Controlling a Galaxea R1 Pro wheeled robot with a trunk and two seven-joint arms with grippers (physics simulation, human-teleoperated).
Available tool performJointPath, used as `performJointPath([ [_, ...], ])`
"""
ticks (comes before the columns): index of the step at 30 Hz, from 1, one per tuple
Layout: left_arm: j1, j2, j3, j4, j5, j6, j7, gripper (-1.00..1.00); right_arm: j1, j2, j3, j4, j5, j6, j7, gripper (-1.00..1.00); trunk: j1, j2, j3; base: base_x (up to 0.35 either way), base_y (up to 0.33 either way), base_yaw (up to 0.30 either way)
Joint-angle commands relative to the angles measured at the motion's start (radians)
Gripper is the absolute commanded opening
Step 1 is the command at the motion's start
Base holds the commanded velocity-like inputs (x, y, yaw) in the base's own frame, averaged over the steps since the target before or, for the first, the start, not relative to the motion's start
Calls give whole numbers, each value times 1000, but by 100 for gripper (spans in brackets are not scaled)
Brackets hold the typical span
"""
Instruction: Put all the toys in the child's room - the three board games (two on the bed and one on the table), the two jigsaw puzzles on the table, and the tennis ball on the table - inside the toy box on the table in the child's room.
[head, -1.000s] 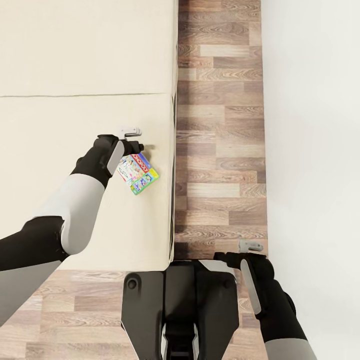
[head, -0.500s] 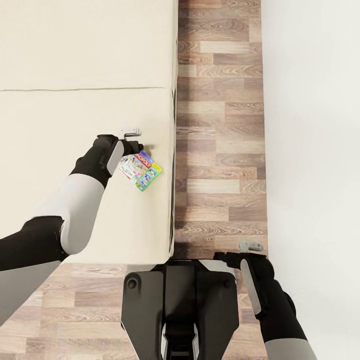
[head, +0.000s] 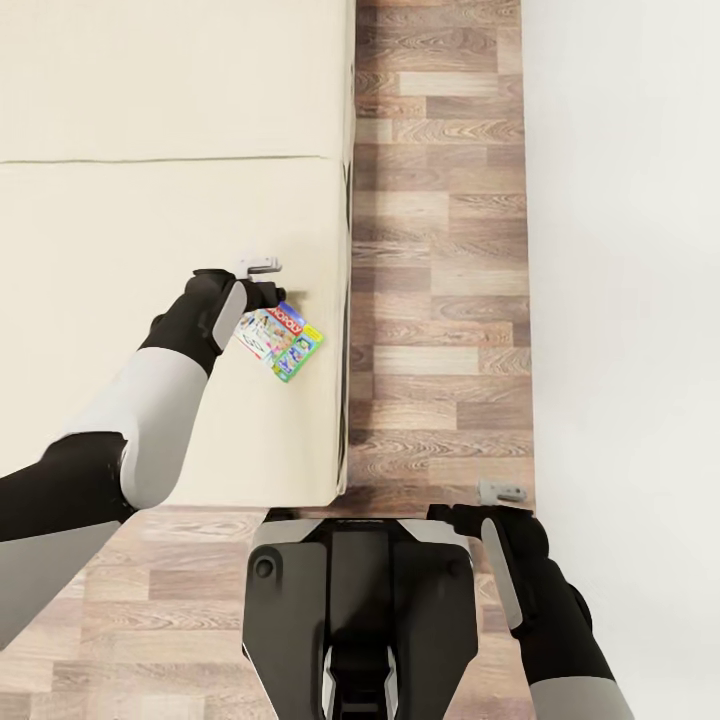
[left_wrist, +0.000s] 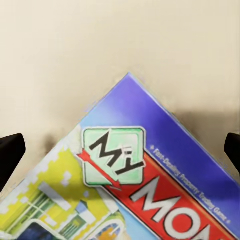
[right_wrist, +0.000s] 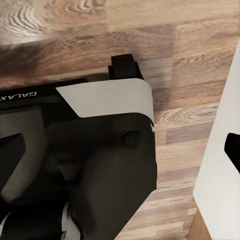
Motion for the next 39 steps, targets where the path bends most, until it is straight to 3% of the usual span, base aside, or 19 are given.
performJointPath([
  [1, 0, -1, 5, -1, 0, 5, 2, 100, 0, 1, -1, -1, -5, 4, -4, 100, 0, -2, -1, -102, -11, 0],
  [17, 0, -1, 5, -1, 0, 5, 2, 100, 0, -1, -2, -1, -5, 4, -4, 100, 0, -2, -1, -85, -1, 0],
  [39, 0, 1, 5, -1, 0, 5, 2, 100, 0, -1, -3, -1, -5, 4, -4, 100, 0, -2, -1, -253, 0, 0],
])
